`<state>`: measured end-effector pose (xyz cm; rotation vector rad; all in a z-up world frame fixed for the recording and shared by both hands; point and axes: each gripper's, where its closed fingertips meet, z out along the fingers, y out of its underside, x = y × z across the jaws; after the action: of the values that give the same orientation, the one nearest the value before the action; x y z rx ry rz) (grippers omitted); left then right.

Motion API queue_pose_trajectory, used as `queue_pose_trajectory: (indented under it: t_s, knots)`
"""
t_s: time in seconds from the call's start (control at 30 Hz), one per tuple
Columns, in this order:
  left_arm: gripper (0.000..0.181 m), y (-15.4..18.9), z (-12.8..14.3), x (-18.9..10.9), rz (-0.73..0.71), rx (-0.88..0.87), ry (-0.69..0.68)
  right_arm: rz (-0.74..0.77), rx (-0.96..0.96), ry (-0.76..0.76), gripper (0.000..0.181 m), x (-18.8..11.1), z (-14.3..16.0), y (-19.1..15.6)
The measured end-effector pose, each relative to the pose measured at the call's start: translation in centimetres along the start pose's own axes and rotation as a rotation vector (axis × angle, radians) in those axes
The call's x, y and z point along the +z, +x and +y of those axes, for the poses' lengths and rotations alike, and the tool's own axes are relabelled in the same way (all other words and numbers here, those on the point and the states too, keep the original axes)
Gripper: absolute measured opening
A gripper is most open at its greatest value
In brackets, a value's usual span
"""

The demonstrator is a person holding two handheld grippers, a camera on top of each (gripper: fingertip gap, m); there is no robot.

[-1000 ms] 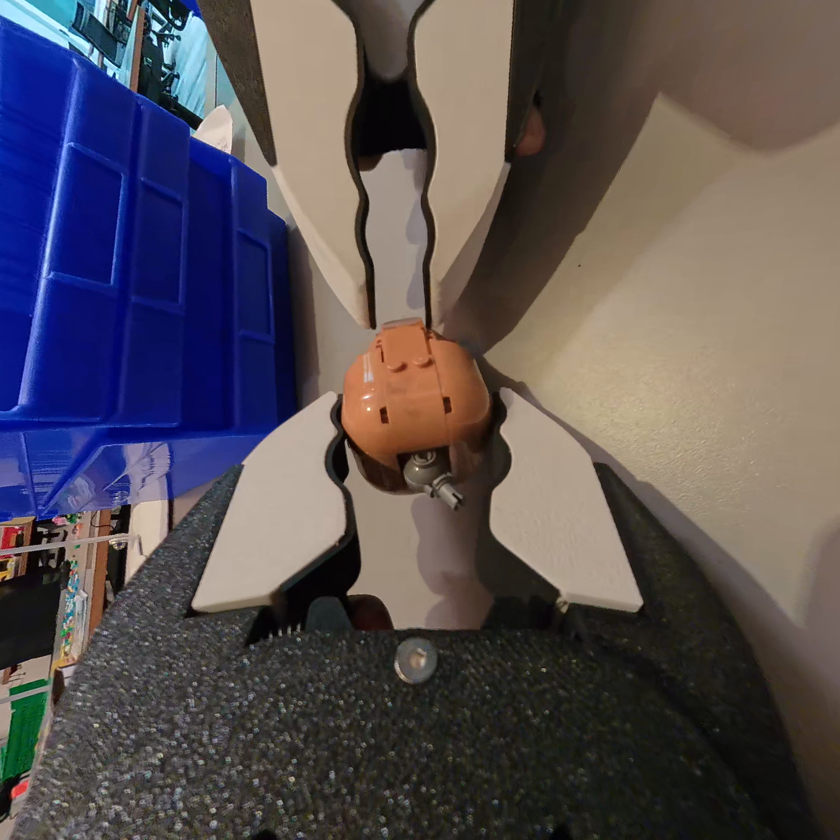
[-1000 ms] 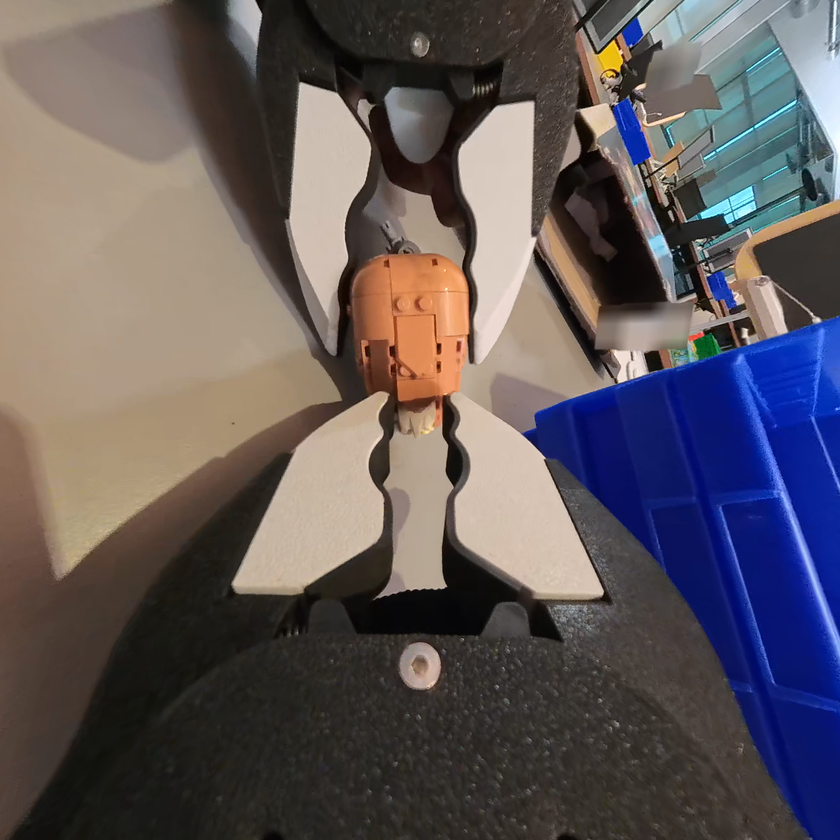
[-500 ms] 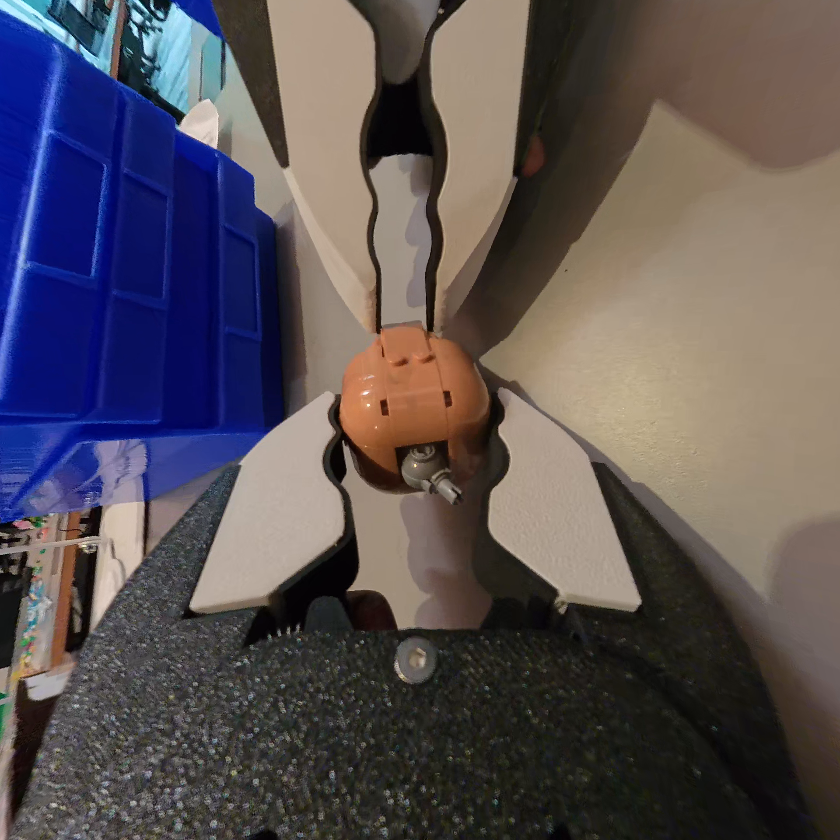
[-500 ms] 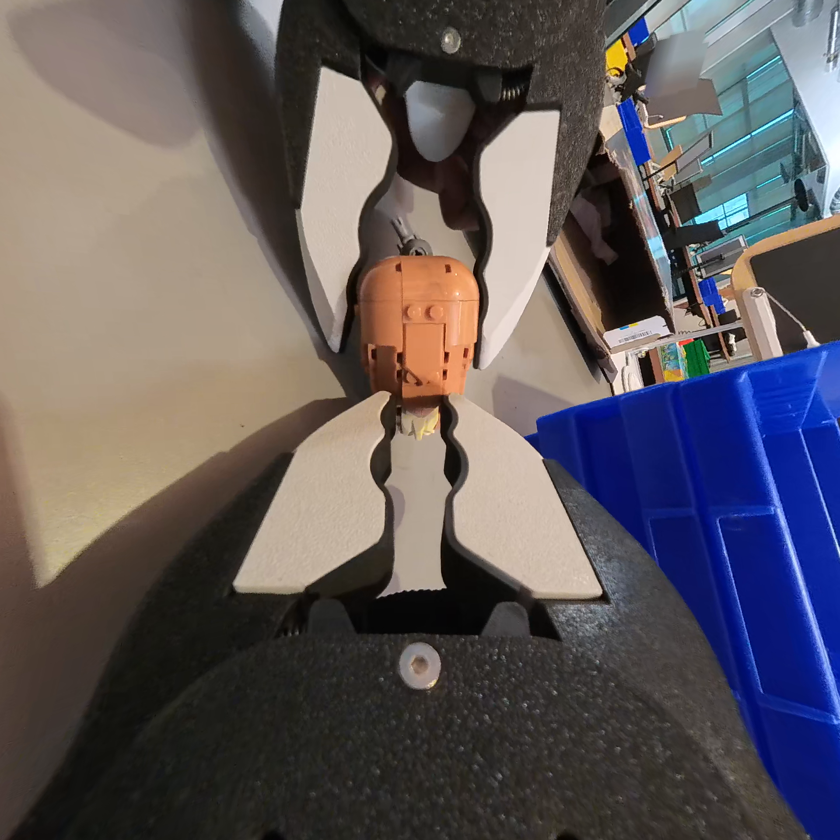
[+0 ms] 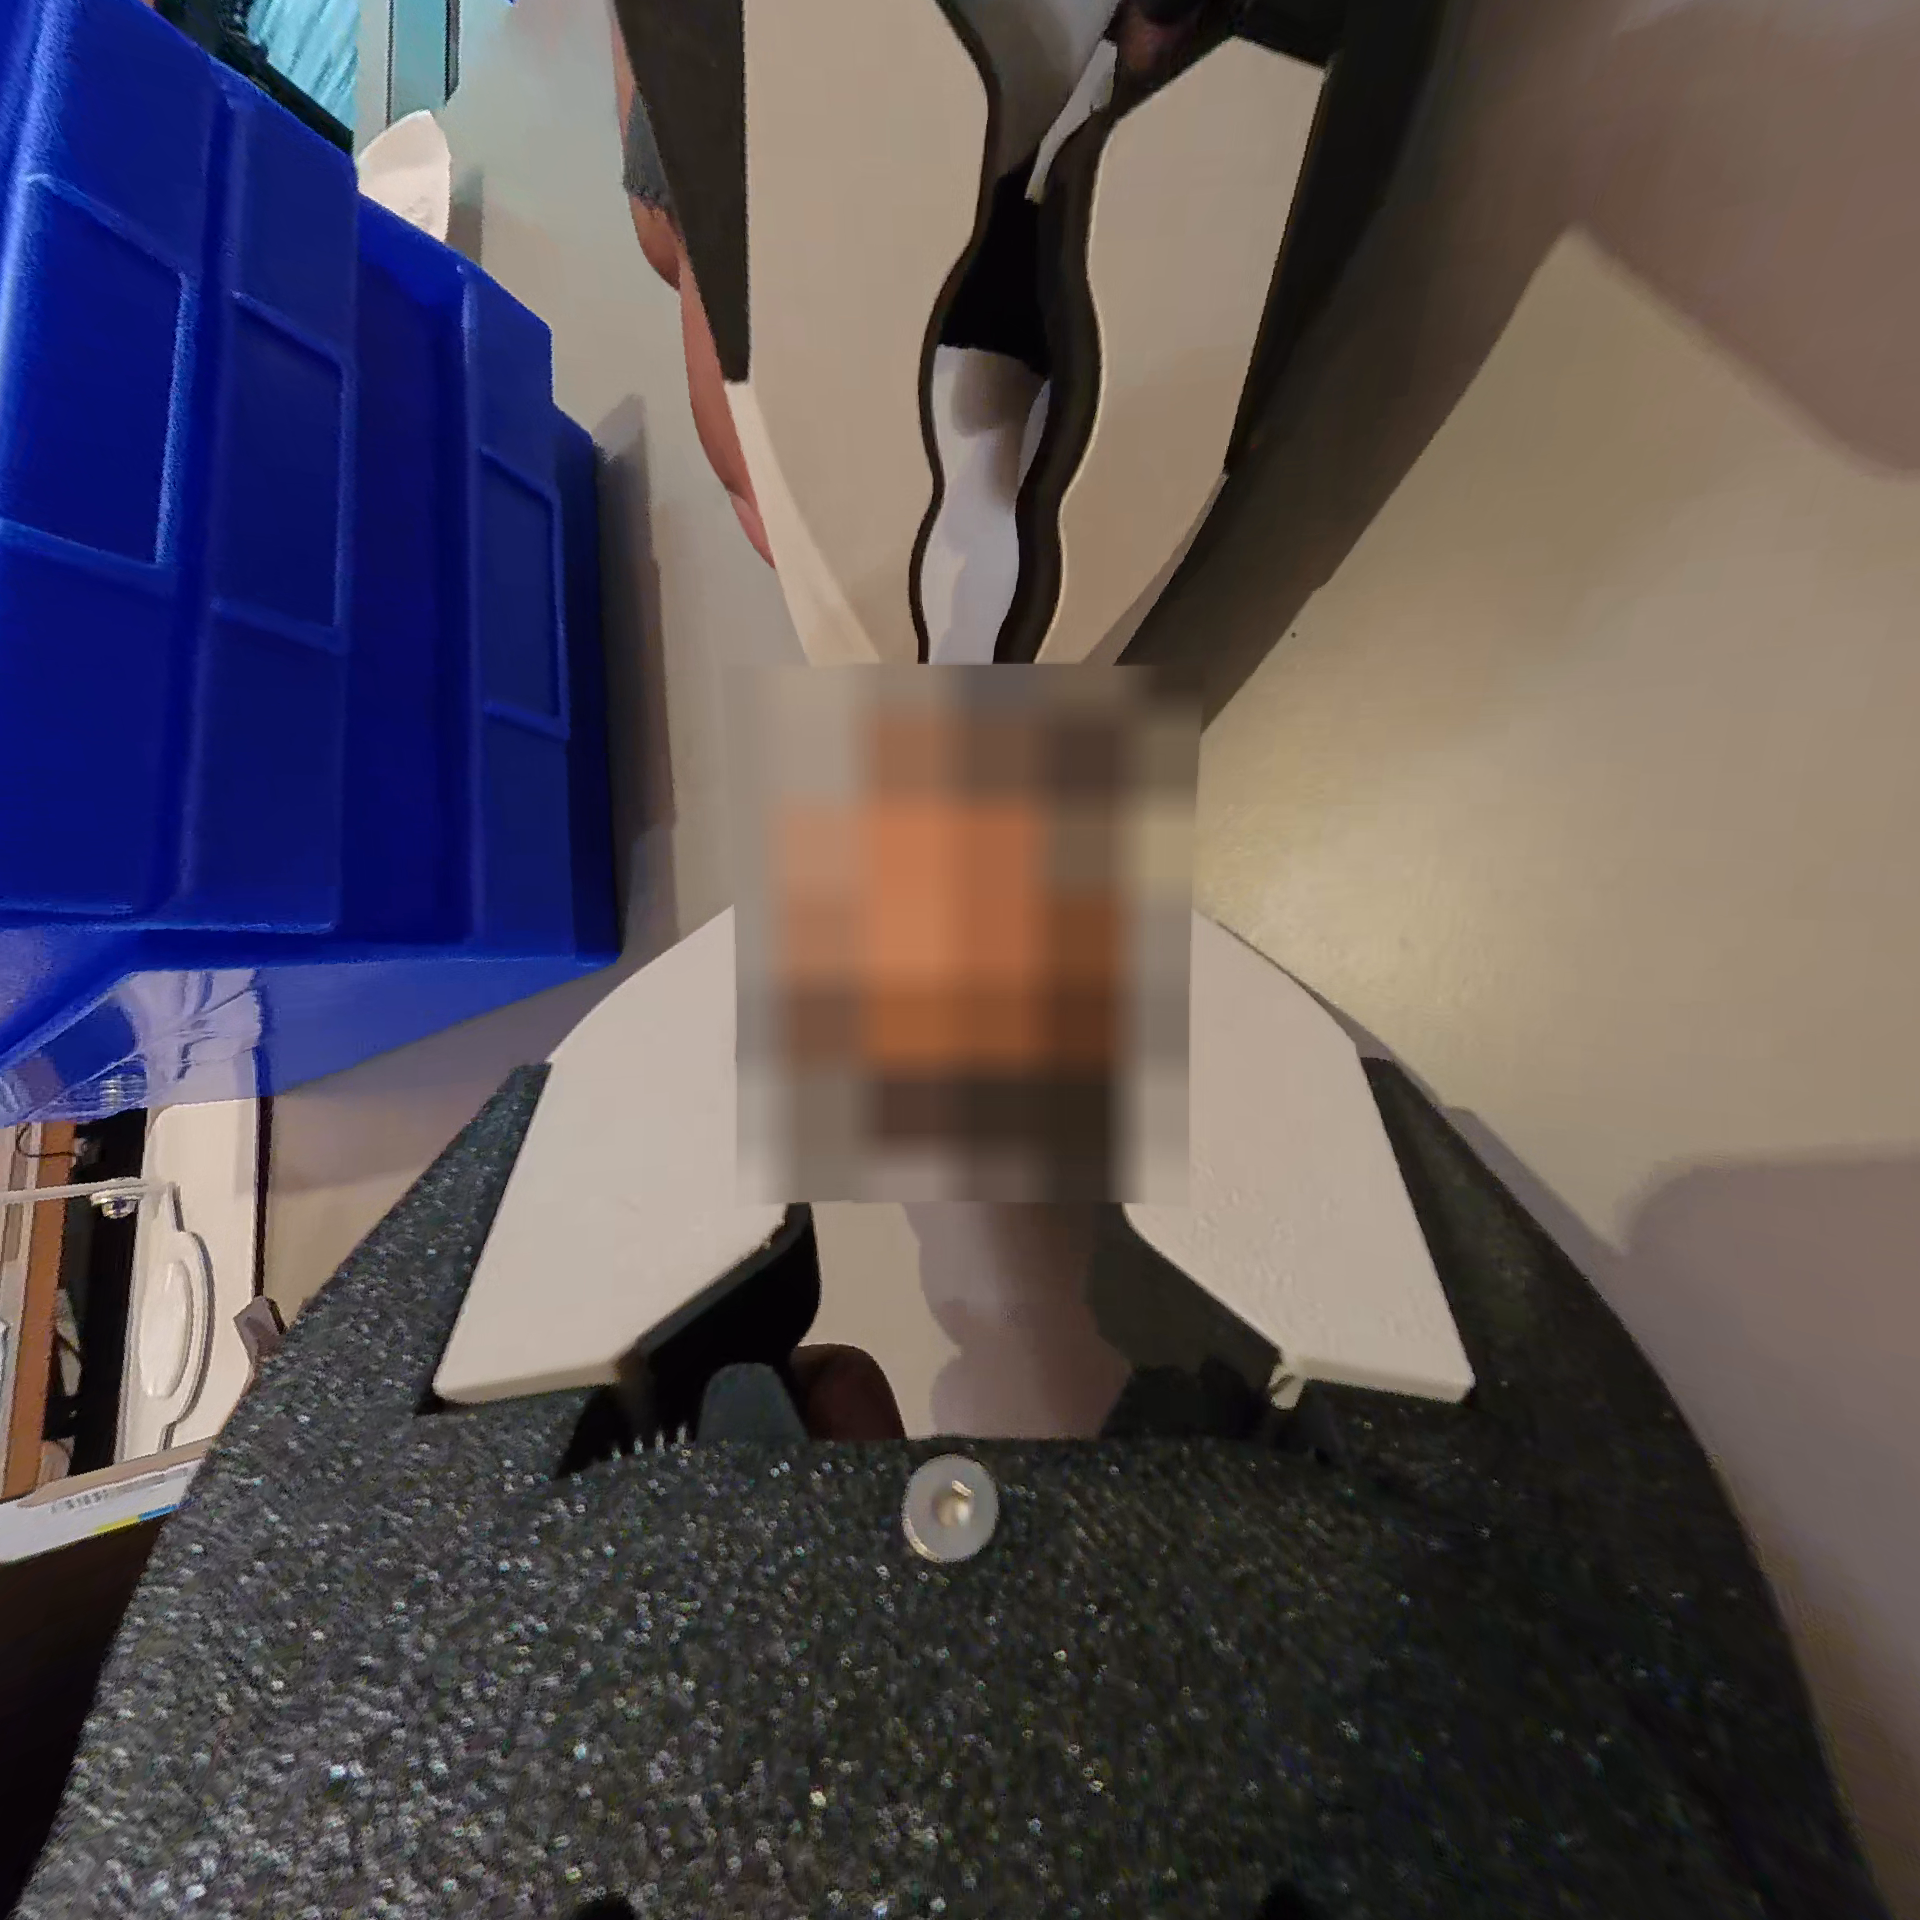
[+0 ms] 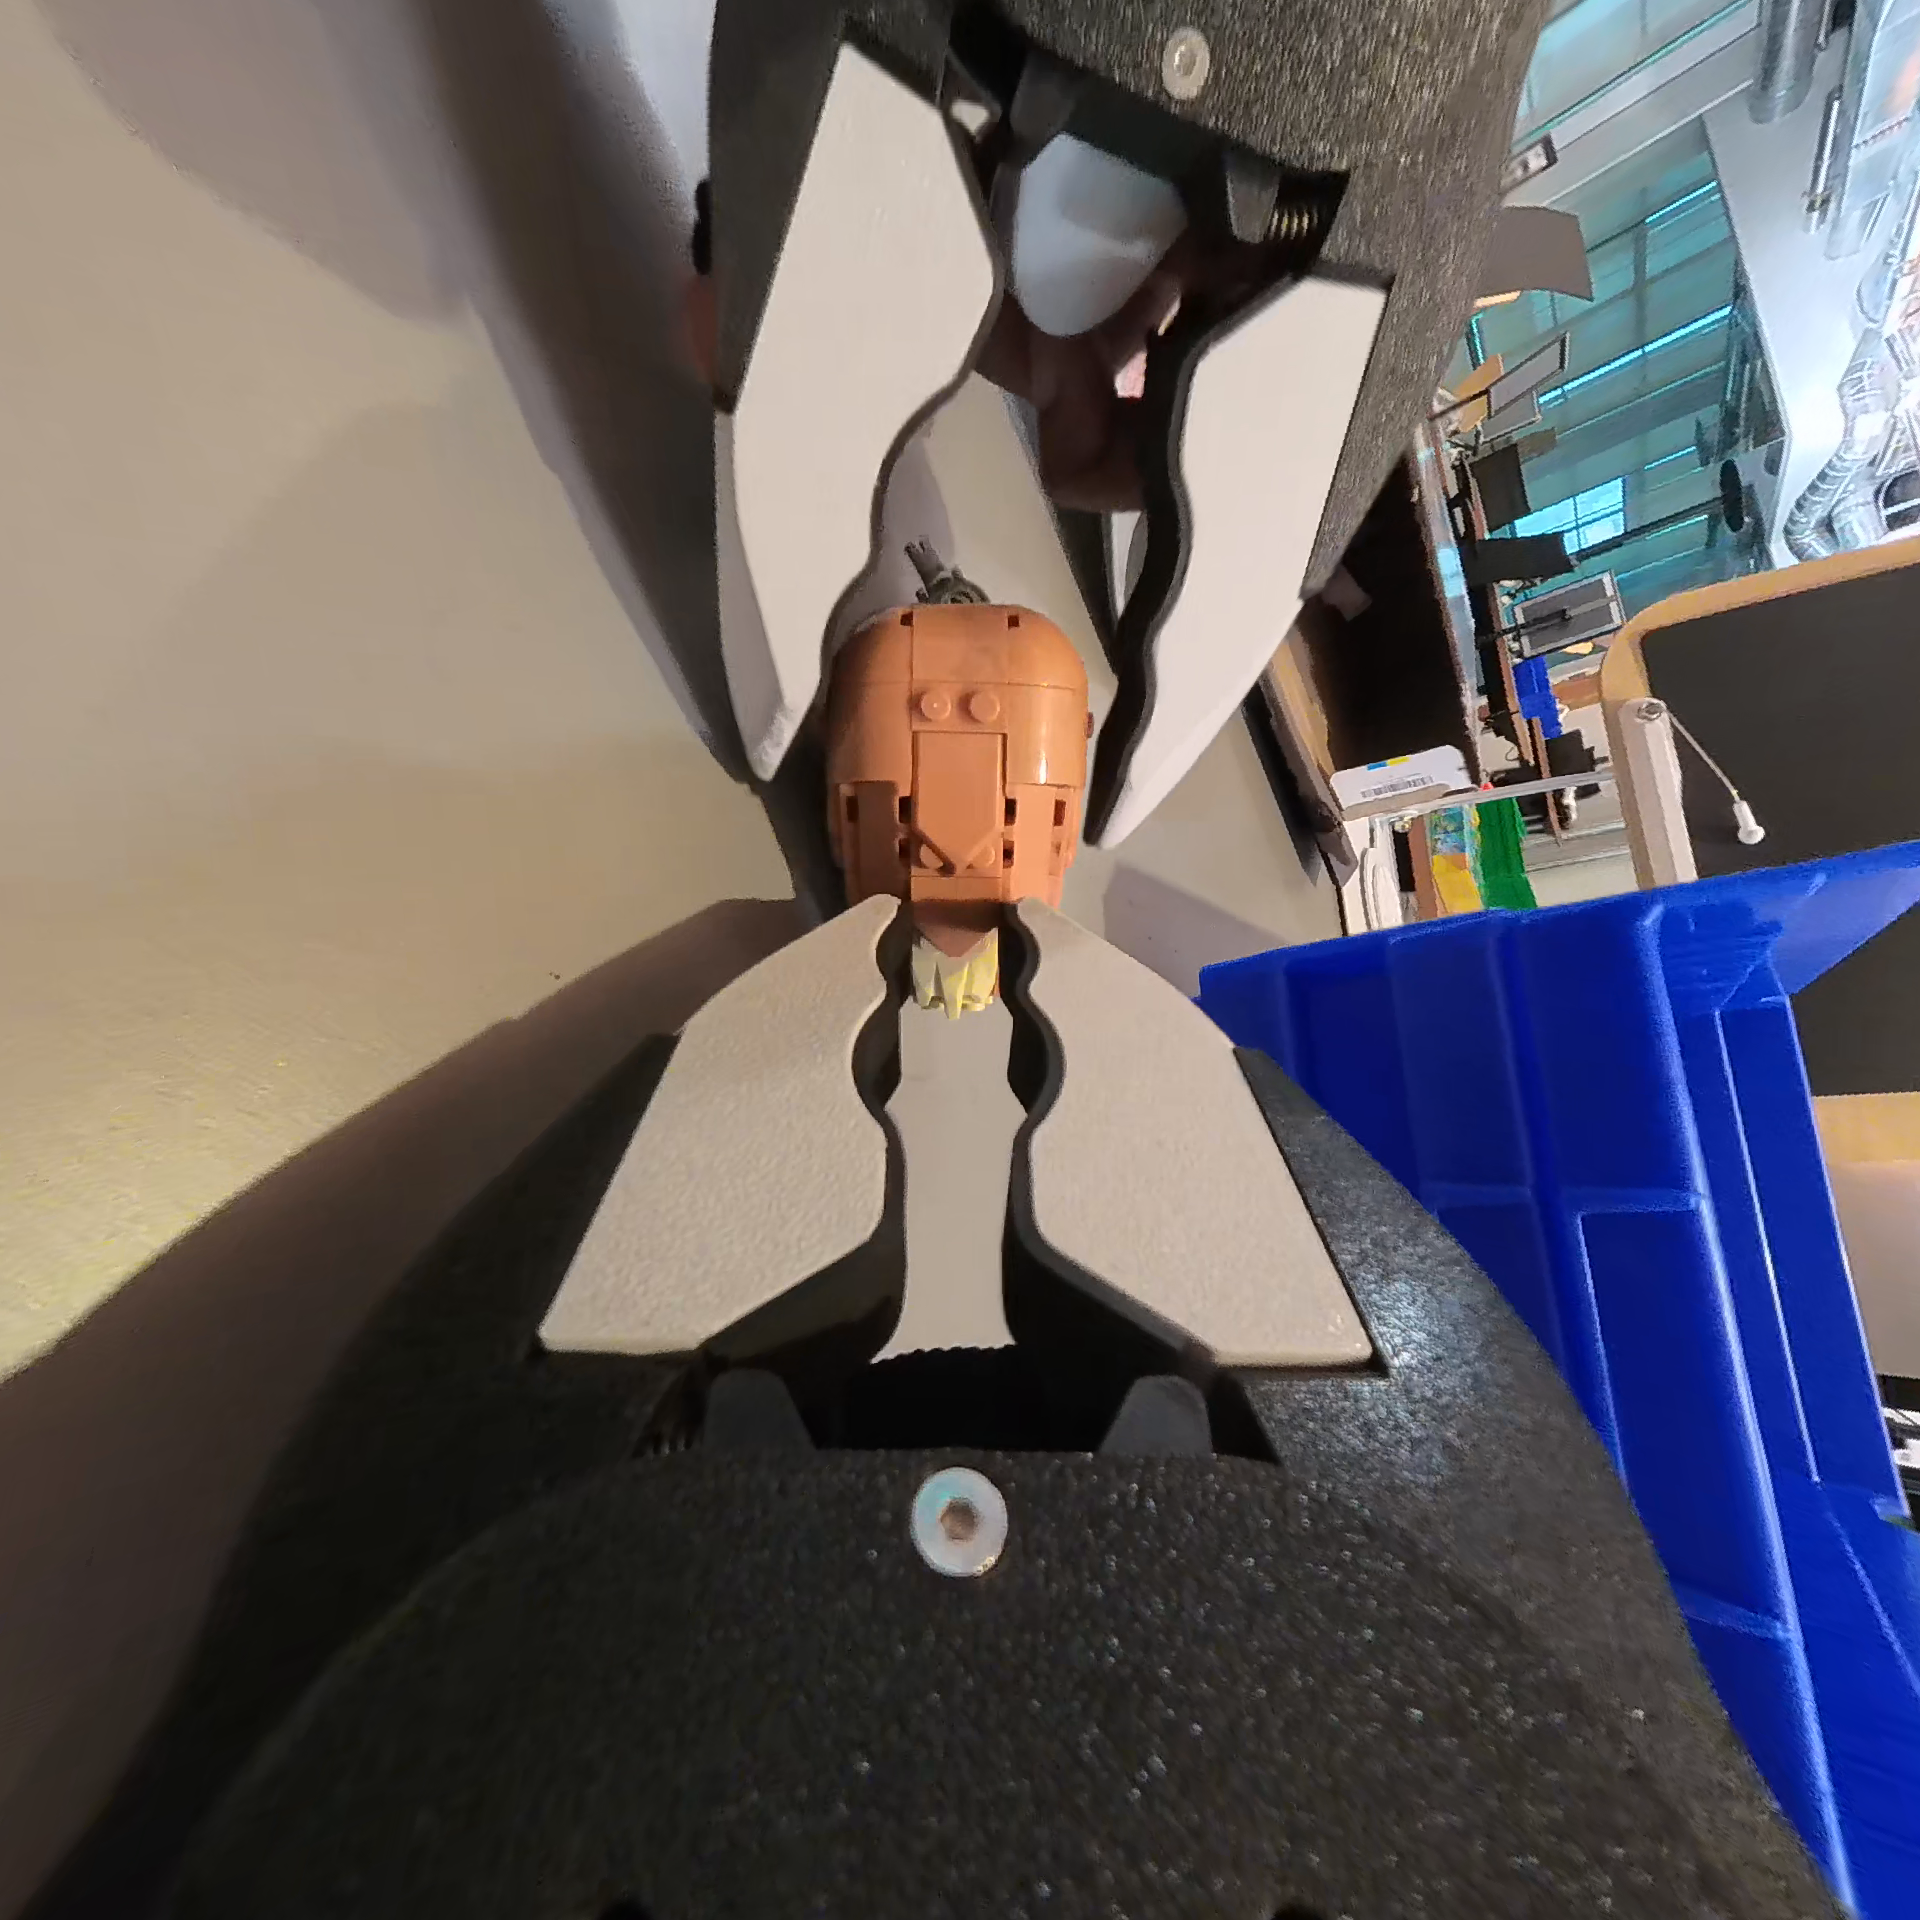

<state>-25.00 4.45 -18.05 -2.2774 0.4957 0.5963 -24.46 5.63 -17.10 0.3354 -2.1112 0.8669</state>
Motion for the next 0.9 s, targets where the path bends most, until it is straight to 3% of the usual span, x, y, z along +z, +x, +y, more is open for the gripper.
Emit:
queue_pose_trajectory:
  t_s: [0.5,0.9]
  knots:
    - [0.058,0.0,-0.1,0.78,-0.04,-0.021,-0.045,0.023,-0.015,-0.014,0.016,0.0,-0.12,-0.07]
    - [0.058,-0.03,-0.33,0.84,-0.066,0.023,-0.04,-0.038,0.18,0.059,0.015,-0.6,-0.3,-0.15]
